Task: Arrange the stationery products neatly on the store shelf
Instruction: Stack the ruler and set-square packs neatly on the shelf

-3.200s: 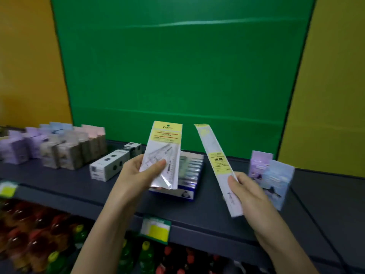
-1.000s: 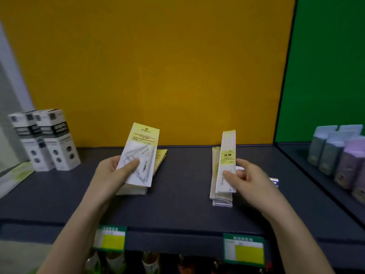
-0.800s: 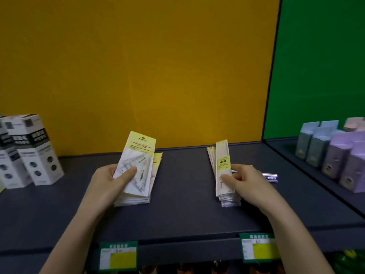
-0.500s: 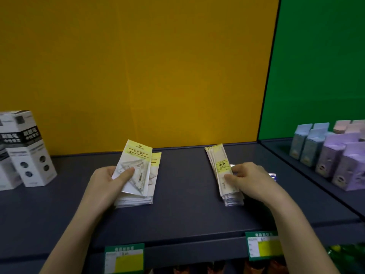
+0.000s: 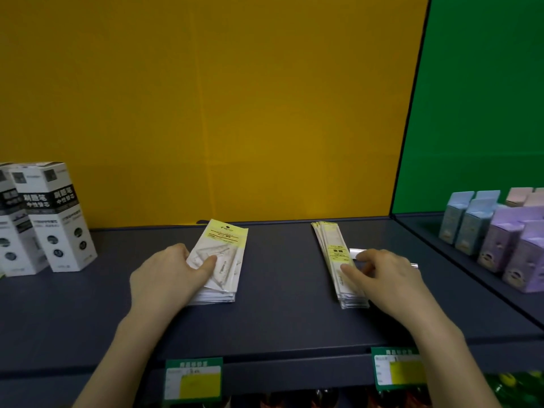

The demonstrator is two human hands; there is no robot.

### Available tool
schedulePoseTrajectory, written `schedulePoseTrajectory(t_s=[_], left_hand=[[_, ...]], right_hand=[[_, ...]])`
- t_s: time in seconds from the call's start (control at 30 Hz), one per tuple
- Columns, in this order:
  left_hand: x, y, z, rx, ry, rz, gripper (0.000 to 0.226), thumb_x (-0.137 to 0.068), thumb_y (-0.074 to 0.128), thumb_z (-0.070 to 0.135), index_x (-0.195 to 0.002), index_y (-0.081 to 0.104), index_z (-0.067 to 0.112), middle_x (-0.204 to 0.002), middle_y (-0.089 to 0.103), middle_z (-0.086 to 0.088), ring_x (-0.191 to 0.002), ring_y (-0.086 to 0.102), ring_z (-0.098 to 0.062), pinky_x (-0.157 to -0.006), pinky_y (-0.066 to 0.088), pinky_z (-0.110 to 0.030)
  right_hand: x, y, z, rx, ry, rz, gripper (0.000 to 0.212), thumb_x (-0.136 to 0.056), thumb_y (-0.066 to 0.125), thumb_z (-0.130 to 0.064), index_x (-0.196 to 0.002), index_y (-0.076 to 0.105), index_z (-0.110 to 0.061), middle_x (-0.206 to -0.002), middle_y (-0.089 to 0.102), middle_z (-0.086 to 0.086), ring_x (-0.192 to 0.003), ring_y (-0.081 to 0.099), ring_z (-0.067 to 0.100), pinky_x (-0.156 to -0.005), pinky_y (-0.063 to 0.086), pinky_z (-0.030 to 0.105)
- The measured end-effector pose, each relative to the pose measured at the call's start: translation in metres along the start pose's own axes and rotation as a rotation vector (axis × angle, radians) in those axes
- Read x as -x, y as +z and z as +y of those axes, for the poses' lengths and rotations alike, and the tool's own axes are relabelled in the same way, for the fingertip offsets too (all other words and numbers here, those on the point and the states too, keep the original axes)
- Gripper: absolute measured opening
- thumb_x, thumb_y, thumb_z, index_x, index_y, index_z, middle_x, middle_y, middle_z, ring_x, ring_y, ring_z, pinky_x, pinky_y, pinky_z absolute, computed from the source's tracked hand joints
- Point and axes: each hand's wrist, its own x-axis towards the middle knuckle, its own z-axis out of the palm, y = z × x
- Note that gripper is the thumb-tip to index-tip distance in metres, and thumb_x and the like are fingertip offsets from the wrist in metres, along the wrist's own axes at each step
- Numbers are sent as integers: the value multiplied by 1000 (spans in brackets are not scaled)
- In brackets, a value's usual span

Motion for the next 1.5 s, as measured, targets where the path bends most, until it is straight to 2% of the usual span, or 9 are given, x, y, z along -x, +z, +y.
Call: schedulePoseTrajectory(t_s=[0.2, 0.33, 0.47, 0.6, 0.73, 1.0, 1.23, 1.33, 1.5], left_hand=[[5, 0, 7, -259, 55, 79, 50, -78, 51, 57, -81, 48, 8, -73, 53, -8, -71, 50, -29, -56, 31, -29], [7, 8, 20, -130, 382, 225, 37, -72, 58, 40, -77, 55, 3, -73, 60, -17, -71, 57, -36, -61, 39, -37], [36, 32, 83, 347, 451, -175, 33, -91, 45, 31, -117, 50, 11, -121, 57, -8, -114, 49, -23, -96, 35, -32], [46, 57, 129, 324, 443, -588, 50, -98, 27, 32, -141, 22, 8, -152, 25, -9, -139, 21, -21, -110, 16, -27], [48, 70, 144, 248, 469, -682, 56, -99, 17, 34, -144, 6, 3, -155, 10, -11, -143, 6, -20, -116, 3, -32], [50, 53, 149, 434, 313, -754, 52, -99, 17, 29, -144, 4, 7, -156, 2, -9, -143, -3, -19, -114, -1, -28], [55, 50, 148, 699, 168, -782, 51, -99, 26, 25, -145, 7, 14, -154, 15, 0, -142, 11, -15, -108, 13, -23], [62, 42, 146, 1064, -20, -773, 50, -96, 36, 15, -143, 18, 14, -143, 35, 8, -131, 32, -9, -98, 24, -18], [76, 43, 157, 1281, -69, -726, 36, -94, 35, 1, -125, 44, 17, -86, 58, 14, -82, 55, 1, -74, 45, -10]], right_hand=[[5, 2, 3, -48, -8, -50, 30, -84, 56, -49, -100, 68, -26, -94, 70, -5, -88, 61, 16, -72, 50, 33], [4, -1, 5, -124, 4, -108, 27, -86, 57, -43, -103, 67, -24, -93, 70, -5, -93, 62, 15, -74, 45, 29], [2, -5, 7, -249, 17, -114, 28, -88, 59, -31, -109, 67, -16, -86, 60, -8, -90, 59, 12, -81, 46, 28], [0, -4, 10, -310, -11, -160, 20, -88, 59, -24, -105, 69, -22, -92, 68, -11, -88, 63, 8, -71, 48, 19], [-1, 1, 12, -257, -46, -153, 22, -90, 53, -25, -97, 67, -10, -93, 73, 7, -91, 65, 23, -82, 51, 37], [3, -2, 13, -376, 23, -244, 31, -97, 41, -19, -113, 58, 2, -111, 67, 14, -108, 58, 27, -92, 42, 34], [13, -1, 10, -783, 144, -332, 38, -97, 42, -17, -136, 41, -18, -96, 51, -27, -88, 50, -8, -84, 35, 4], [12, 2, 18, -981, 283, -361, 49, -94, 48, -25, -140, 37, -15, -137, 51, -6, -122, 51, 10, -112, 31, 29], [10, 4, 19, -1114, 241, -406, 39, -94, 45, -28, -128, 53, -12, -127, 62, 2, -116, 58, 13, -110, 36, 35]])
